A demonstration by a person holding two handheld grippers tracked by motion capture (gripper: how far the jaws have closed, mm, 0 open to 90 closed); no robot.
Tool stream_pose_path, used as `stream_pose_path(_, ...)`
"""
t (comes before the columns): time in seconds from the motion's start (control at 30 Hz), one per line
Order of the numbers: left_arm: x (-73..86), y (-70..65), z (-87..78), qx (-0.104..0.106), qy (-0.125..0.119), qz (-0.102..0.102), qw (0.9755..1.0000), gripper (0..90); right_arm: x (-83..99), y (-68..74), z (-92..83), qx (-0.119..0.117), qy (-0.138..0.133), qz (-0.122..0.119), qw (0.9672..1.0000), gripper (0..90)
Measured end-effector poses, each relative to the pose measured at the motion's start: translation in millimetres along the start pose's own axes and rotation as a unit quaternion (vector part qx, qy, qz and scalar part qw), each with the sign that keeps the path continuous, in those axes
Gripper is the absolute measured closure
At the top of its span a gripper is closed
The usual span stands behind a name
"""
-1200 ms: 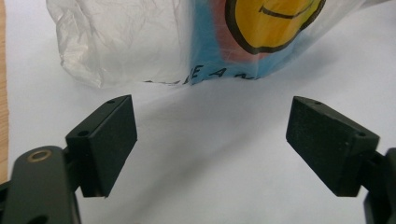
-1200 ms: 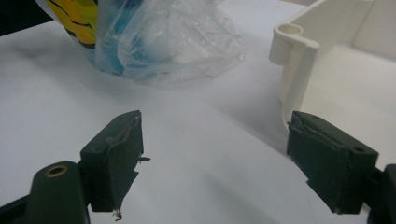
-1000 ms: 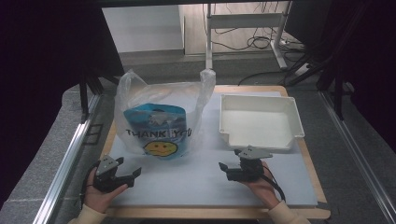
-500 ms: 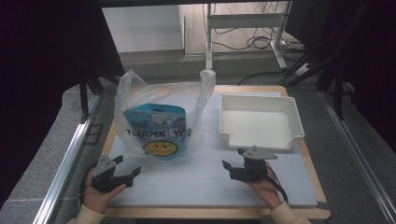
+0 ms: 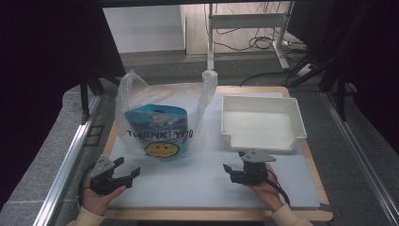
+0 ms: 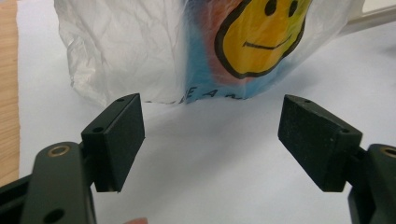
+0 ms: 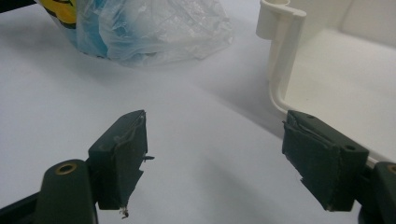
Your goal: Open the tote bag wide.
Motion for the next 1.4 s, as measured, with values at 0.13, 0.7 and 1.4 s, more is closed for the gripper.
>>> stream_pose_path(0.13,-6.7,0.7,-4.5,0.004,-0.008,-0.007,0.9999,23.2,0.8,0.0,0.1,0.002,0.001,0.002,1.0000,22.3)
stream_pose_path(0.7,-27.7,-1.3,-15.1,0.003,-0.027,-0.012,0.9996,23.4,4.9,0.3,0.3,0.011,0.010,-0.006,0.9999,22.5)
stream_pose_path(1.4,-56.2,13.5,-27.6,-0.005,-0.045,-0.019,0.9988,31.6,9.8,-0.8,2.2,0.020,0.022,-0.004,0.9995,22.5)
Point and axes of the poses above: each handheld gripper's, and its own axes: z roughly forward along the jaws, x roughly out of its underside, y roughly to its left, the point moved 9 cm from there along z, roughly forward along the jaws, and after that the axes turned 4 degrees about -y, right-handed, at the moved point
